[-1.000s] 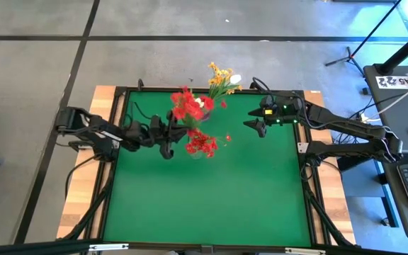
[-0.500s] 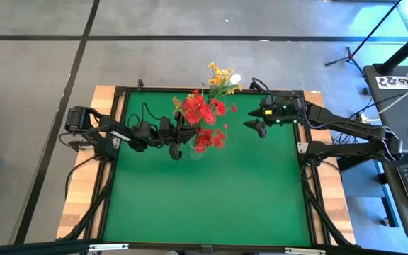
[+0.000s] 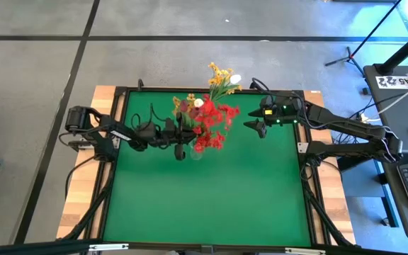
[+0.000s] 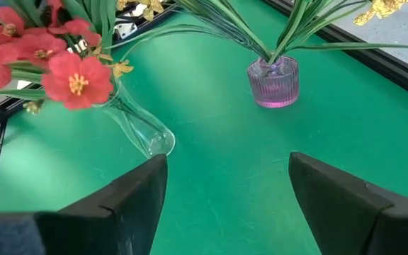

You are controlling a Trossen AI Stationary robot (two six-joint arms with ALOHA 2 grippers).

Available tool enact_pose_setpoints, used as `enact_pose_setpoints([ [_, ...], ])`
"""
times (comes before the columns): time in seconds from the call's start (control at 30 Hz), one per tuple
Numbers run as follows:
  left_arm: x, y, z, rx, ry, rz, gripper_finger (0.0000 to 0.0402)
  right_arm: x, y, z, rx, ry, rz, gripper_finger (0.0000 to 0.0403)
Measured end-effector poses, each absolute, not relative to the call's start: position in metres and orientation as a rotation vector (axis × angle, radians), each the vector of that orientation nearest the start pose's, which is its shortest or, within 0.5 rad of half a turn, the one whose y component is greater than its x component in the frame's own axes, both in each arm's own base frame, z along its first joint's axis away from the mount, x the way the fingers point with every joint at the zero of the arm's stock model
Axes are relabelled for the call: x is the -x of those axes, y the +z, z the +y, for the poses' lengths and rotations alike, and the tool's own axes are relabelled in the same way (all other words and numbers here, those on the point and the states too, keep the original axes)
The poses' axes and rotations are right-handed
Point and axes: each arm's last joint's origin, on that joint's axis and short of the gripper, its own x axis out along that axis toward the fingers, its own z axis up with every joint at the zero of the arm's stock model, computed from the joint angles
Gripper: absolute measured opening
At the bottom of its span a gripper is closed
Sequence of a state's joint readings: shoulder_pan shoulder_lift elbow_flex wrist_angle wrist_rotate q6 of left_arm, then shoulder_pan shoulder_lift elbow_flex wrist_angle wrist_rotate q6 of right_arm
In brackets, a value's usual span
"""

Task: Sort flowers into vase by color
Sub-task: Put the red flowers into the transparent vase, then return to Home Position

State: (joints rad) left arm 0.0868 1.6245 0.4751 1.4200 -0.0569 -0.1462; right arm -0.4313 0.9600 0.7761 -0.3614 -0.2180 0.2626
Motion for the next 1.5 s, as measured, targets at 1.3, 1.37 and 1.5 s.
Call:
enact_pose_setpoints([
  [1.3, -0.251, 0.216, 0.019, 0.283, 0.134, 0.085, 0.0156, -0.186, 0.284, -0.079, -0.439, -0.278, 0.495, 0.0293],
  [1.37, -0.243, 0.219, 0.019, 0.308, 0.157, 0.134, 0.0162, -0.186, 0.284, -0.079, -0.443, -0.278, 0.495, 0.0293],
  [1.5, -0.225, 0.227, 0.016, 0.304, 0.203, 0.206, 0.0165, -0.186, 0.284, -0.079, -0.437, -0.276, 0.492, 0.0293],
])
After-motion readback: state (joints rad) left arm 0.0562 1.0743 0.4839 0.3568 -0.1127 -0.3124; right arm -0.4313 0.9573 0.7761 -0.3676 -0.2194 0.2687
